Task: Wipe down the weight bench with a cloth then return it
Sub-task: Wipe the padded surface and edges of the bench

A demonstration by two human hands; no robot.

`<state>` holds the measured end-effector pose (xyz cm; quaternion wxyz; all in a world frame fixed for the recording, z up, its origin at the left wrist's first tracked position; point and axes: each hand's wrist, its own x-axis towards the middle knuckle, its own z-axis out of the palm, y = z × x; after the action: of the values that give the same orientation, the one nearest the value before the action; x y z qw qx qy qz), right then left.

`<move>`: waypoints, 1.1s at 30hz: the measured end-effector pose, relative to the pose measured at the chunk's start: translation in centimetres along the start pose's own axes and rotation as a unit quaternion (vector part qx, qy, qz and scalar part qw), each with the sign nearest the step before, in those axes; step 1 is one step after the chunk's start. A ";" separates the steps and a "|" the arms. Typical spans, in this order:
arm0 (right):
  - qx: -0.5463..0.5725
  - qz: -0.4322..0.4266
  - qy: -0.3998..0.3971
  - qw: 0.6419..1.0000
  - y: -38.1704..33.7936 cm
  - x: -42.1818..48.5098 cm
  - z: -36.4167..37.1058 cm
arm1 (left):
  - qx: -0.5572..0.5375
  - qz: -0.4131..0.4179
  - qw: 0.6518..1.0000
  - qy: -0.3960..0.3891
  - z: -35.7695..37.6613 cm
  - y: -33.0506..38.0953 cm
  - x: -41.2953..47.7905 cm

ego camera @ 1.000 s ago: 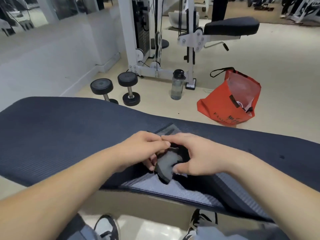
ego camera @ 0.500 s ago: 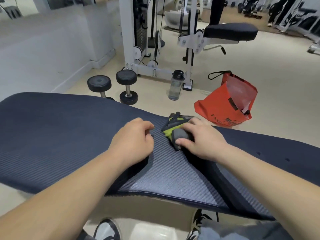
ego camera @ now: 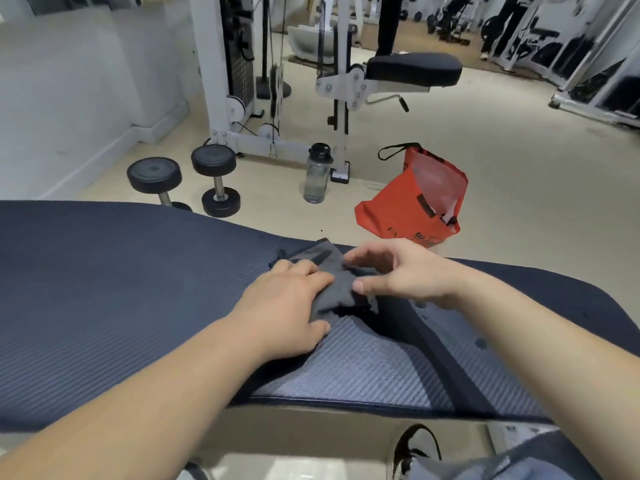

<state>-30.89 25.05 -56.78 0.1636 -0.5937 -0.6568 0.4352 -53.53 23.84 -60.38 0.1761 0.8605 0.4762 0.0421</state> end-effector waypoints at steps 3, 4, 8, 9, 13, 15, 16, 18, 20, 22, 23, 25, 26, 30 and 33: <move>-0.062 0.041 0.194 0.978 2.2 -1.0 -2.3 | 0.100 -0.042 0.994 0.002 0.3 2.0 1.4; -0.075 0.052 0.222 0.971 2.9 -1.5 -2.8 | 0.110 -0.053 0.992 0.002 0.6 2.8 1.9; -0.116 0.089 0.248 0.958 6.1 -4.6 -3.5 | 0.082 -0.063 0.994 0.015 2.2 6.0 3.1; -0.138 0.097 0.248 0.954 7.0 -5.4 -3.7 | 0.073 -0.050 0.996 0.016 2.8 6.7 3.4; -0.189 0.111 0.189 0.957 9.0 -6.6 -4.6 | 0.084 -0.023 0.995 0.046 3.8 7.2 5.6; -0.203 0.088 0.156 0.963 8.9 -6.1 -4.7 | 0.101 -0.066 0.991 0.064 3.4 6.6 7.0; -0.219 0.068 0.133 0.964 8.7 -5.7 -4.5 | 0.101 -0.096 0.988 0.066 3.2 6.6 7.5; -0.267 0.039 0.076 0.960 7.9 -4.9 -3.9 | 0.082 -0.135 0.986 0.060 3.2 7.6 8.0; -0.290 0.025 0.043 0.956 7.5 -4.4 -3.6 | 0.065 -0.116 0.990 0.036 3.7 9.6 7.9; -0.238 0.026 0.065 0.969 7.5 -4.7 -4.5 | 0.052 -0.069 0.996 0.012 4.4 11.1 7.7; -0.201 0.036 0.092 0.974 7.7 -5.1 -5.4 | 0.048 -0.062 0.997 0.009 4.3 11.3 7.9; -0.152 0.064 0.161 0.973 8.0 -6.4 -7.2 | 0.057 -0.085 0.994 0.027 3.9 10.7 9.1; -0.138 0.080 0.193 0.968 8.6 -7.1 -8.1 | 0.073 -0.107 0.991 0.040 3.6 10.5 9.7; -0.092 0.142 0.270 0.948 12.0 -9.2 -10.5 | 0.114 -0.137 0.983 0.049 4.1 12.4 10.4; -0.082 0.170 0.268 0.945 13.8 -9.5 -10.8 | 0.091 -0.059 0.994 0.013 5.5 15.8 8.5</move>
<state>-11.86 19.22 -58.36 0.2073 -0.8028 -0.5114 0.2261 -34.88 21.84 -60.88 0.0931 0.8429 0.5299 -0.0007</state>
